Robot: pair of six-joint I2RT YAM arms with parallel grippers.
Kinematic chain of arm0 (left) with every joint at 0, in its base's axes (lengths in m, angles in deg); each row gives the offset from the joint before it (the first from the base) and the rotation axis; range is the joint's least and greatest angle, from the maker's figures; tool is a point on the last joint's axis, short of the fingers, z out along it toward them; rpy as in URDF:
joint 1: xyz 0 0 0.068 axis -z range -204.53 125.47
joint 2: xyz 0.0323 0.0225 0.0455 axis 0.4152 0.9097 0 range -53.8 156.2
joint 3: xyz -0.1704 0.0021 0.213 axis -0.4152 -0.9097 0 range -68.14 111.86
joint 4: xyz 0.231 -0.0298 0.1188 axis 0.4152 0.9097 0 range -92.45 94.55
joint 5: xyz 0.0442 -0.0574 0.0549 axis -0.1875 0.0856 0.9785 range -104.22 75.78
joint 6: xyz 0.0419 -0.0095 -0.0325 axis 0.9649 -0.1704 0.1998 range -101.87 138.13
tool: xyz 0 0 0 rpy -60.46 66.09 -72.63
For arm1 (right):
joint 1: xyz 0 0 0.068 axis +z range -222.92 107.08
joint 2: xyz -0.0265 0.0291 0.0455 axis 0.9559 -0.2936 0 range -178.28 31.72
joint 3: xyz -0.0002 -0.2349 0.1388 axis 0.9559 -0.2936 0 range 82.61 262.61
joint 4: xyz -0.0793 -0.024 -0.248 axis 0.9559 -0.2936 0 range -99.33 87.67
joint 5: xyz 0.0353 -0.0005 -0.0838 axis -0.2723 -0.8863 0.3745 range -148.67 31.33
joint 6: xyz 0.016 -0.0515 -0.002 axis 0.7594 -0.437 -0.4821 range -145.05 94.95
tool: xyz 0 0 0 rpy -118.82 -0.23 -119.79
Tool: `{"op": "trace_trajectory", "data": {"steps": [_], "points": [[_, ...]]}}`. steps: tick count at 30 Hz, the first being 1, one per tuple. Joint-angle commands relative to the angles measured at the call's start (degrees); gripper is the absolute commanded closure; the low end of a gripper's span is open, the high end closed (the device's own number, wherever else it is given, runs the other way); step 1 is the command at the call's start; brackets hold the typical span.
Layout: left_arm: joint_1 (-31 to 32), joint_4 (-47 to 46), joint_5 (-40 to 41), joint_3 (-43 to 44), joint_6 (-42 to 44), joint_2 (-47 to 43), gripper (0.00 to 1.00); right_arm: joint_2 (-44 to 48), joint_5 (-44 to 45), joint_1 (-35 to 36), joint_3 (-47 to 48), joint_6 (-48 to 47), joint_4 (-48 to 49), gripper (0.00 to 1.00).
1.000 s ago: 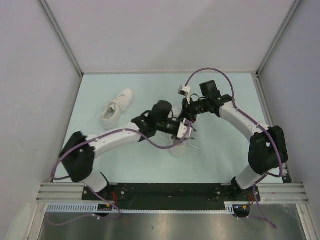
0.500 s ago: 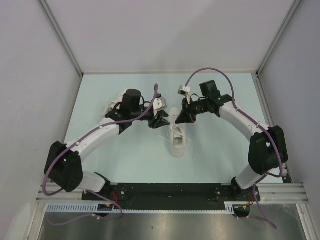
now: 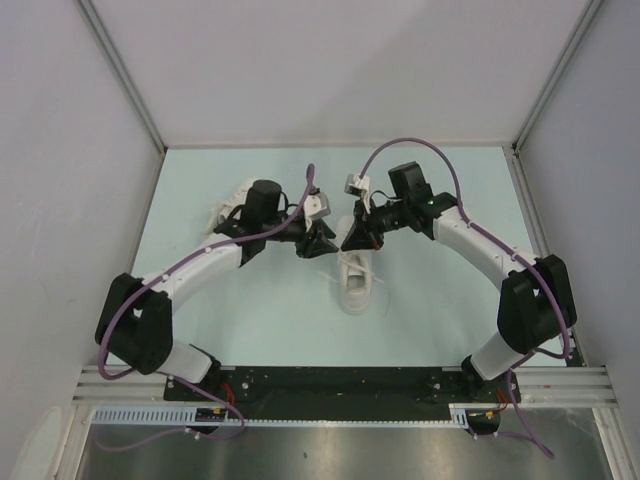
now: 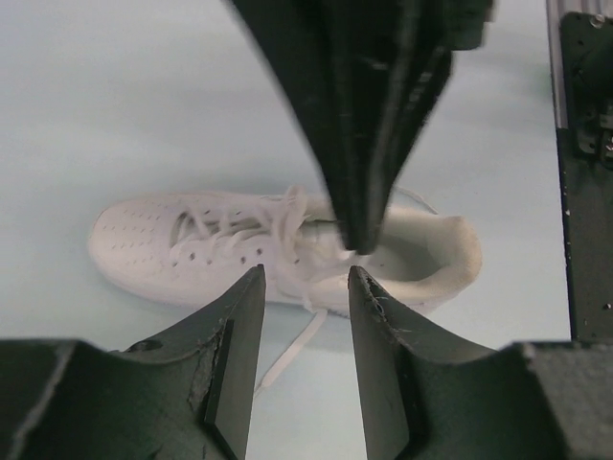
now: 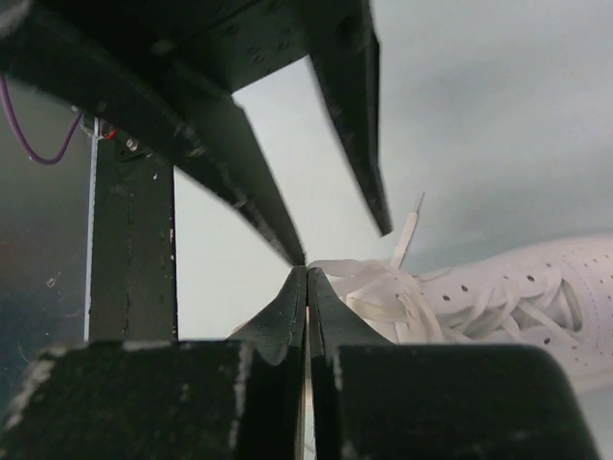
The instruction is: Tie the shoes
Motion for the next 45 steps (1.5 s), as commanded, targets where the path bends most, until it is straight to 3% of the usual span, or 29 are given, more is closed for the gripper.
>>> {"op": "trace_trajectory", "data": {"steps": [1, 7, 19, 22, 26, 30, 33, 37, 40, 45], "points": [[-6.97, -6.71, -1.0, -2.67, -8.1, -4.22, 0.55, 2.32, 1.36, 2.52, 2.0, -1.9, 2.27, 1.0], [-13.13, -5.22, 1.03, -4.17, -9.7, -6.33, 0.54, -0.13, 3.2, 5.34, 2.0, -4.45, 1.13, 1.0], [-14.02, -4.34, 0.24, -4.26, -8.82, -5.63, 0.53, -4.54, 6.98, 8.68, 2.0, -8.76, -1.51, 0.96], [-14.02, -4.26, -0.11, -3.73, -8.99, -4.76, 0.53, -4.45, 7.34, 8.59, 2.87, -8.93, -1.95, 0.82], [-14.02, -3.9, -0.99, -2.33, -8.82, -3.09, 0.52, -2.79, 7.69, 8.07, 4.71, -8.15, -3.0, 0.52], [-14.02, -3.99, -1.61, -0.48, -8.21, -1.59, 0.51, 1.33, 7.42, 6.4, 5.25, -7.09, -3.27, 0.43], [-14.02, -3.99, -2.48, 0.93, -7.94, -0.54, 0.51, 2.93, 7.42, 3.07, 5.16, -7.35, -6.15, 0.42], [-13.67, -1.8, -3.54, 2.68, -6.98, 0.61, 0.51, 3.02, 6.63, -1.95, 4.72, -9.98, -13.36, 0.53], [-12.88, -0.48, -5.82, 3.91, -5.32, 1.31, 0.52, 3.28, 6.81, -4.24, 2.79, -11.83, -15.92, 0.55], [-9.12, 13.03, -10.75, 6.55, 4.6, 0.09, 0.5, 3.99, 8.04, -4.51, 0.42, -10.87, -14.96, 0.55]]}}
